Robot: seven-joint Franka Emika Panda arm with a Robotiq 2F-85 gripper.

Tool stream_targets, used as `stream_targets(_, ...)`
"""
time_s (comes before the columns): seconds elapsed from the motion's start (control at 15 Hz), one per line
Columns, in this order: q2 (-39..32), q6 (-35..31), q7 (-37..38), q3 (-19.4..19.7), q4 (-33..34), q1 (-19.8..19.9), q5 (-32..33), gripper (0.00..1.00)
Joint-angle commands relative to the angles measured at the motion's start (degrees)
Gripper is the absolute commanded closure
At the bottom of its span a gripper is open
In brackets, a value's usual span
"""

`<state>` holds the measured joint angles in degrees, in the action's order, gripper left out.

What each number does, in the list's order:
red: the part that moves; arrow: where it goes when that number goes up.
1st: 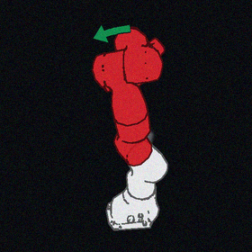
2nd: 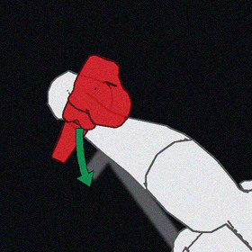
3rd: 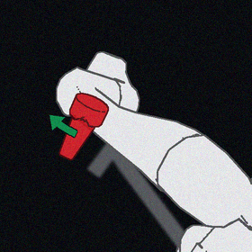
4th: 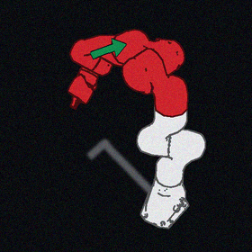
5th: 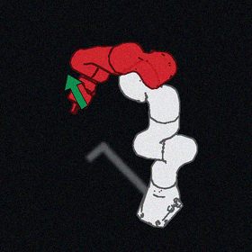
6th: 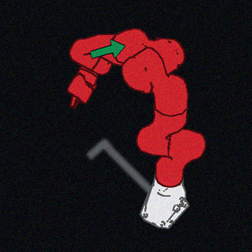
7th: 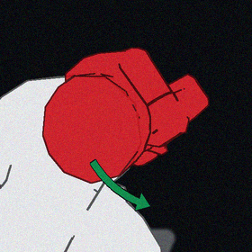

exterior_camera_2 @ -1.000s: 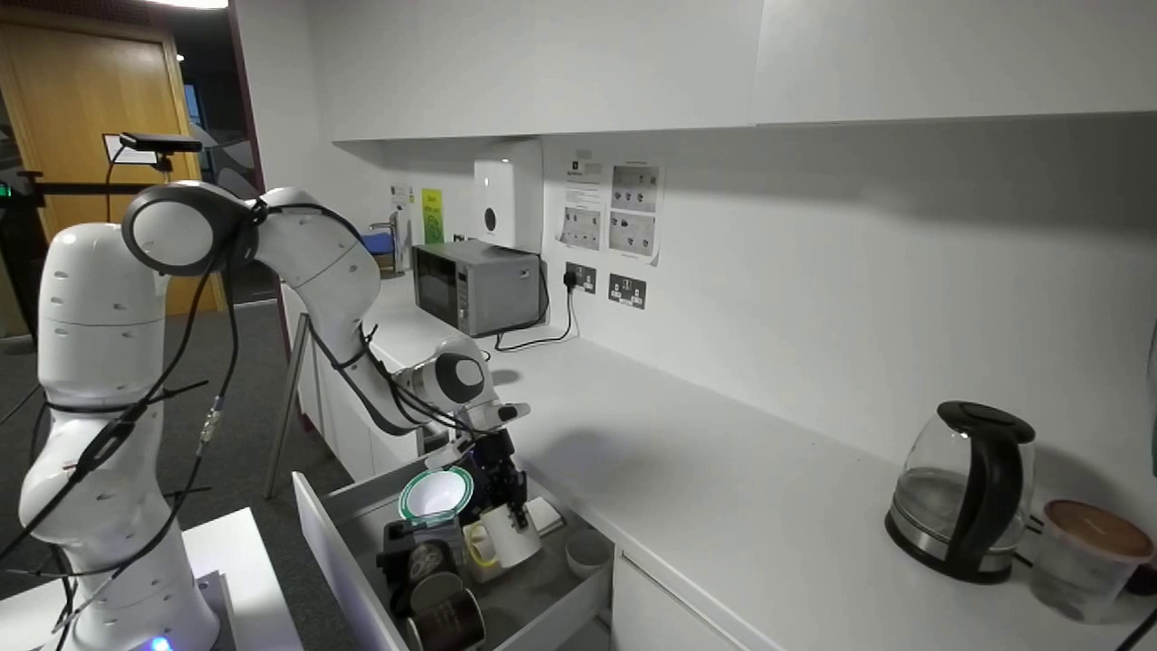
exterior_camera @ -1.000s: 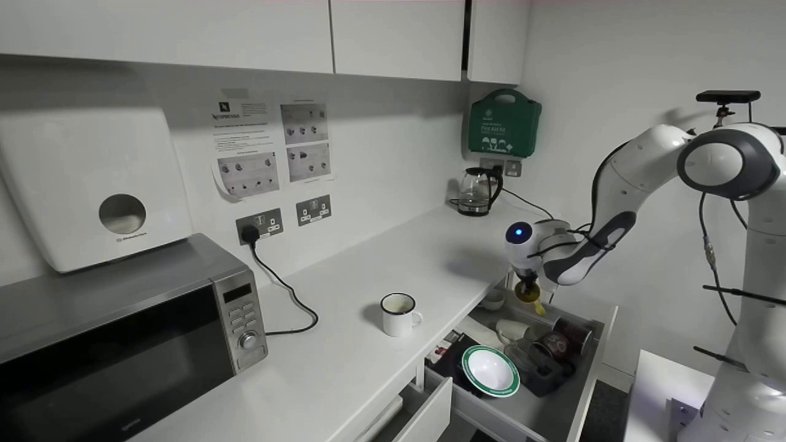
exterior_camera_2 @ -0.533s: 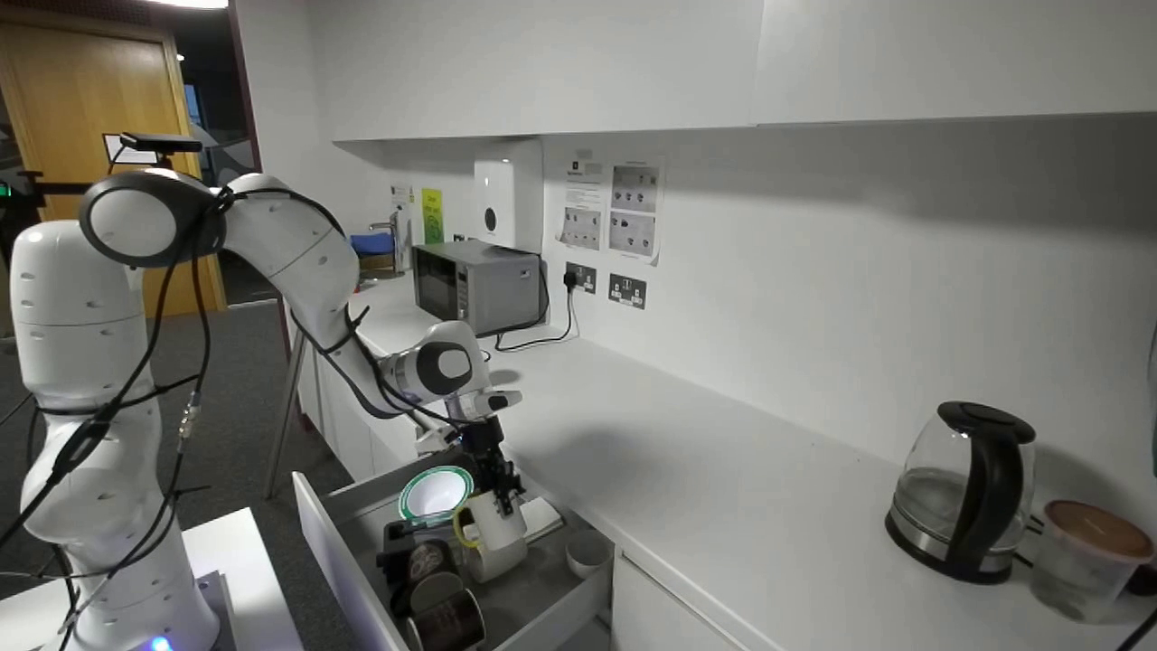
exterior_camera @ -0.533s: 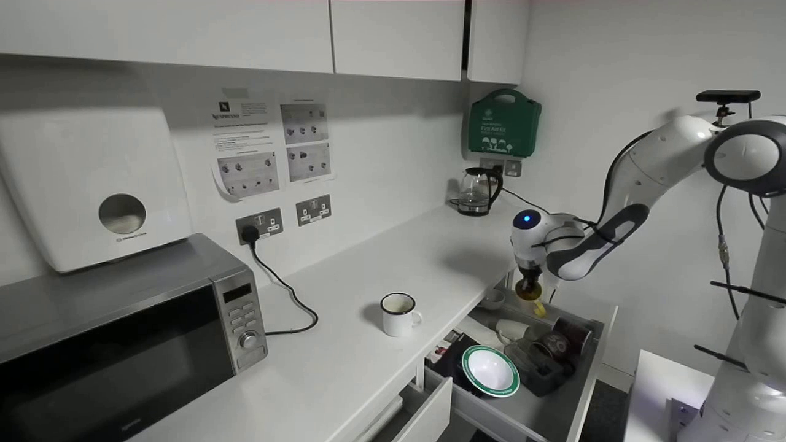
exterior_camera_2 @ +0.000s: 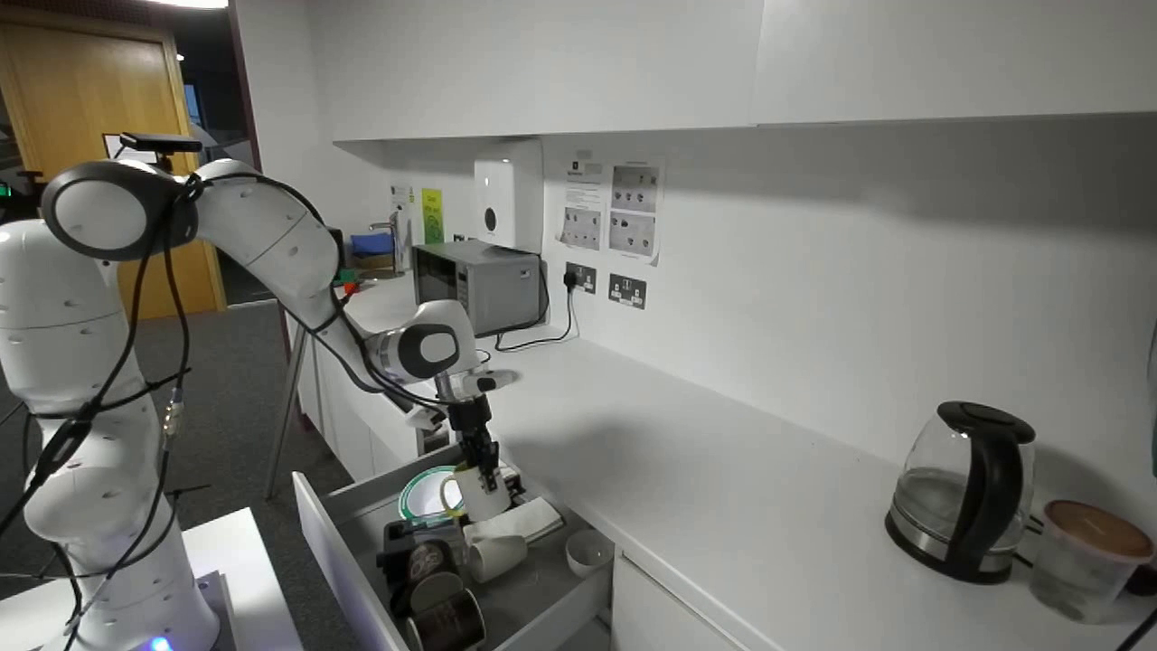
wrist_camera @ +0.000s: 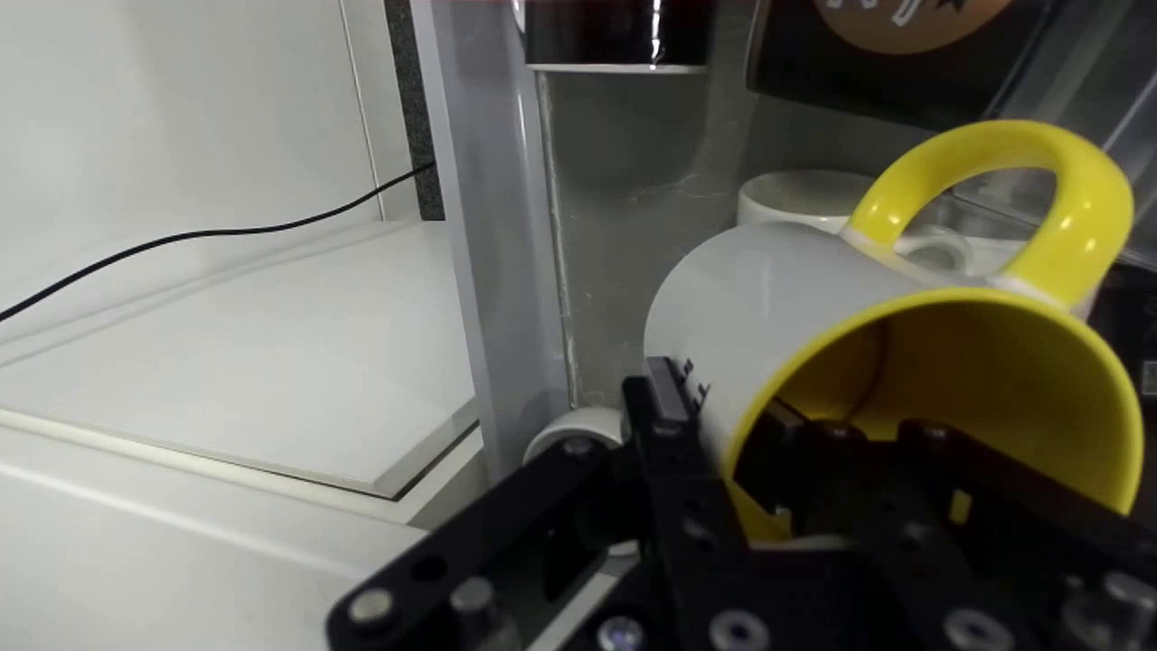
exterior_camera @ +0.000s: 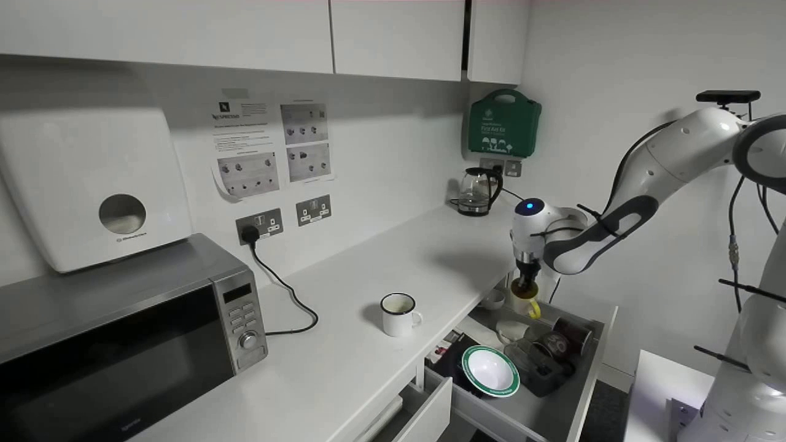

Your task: Open the drawer on the right, take three mugs out of the drawer and place them on the countertop

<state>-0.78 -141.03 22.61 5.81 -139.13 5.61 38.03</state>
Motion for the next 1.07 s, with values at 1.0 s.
stream_targets(1.0, 2.34, 15.69, 0.04, -6.75, 10.29, -5.74, -12.01, 0.97)
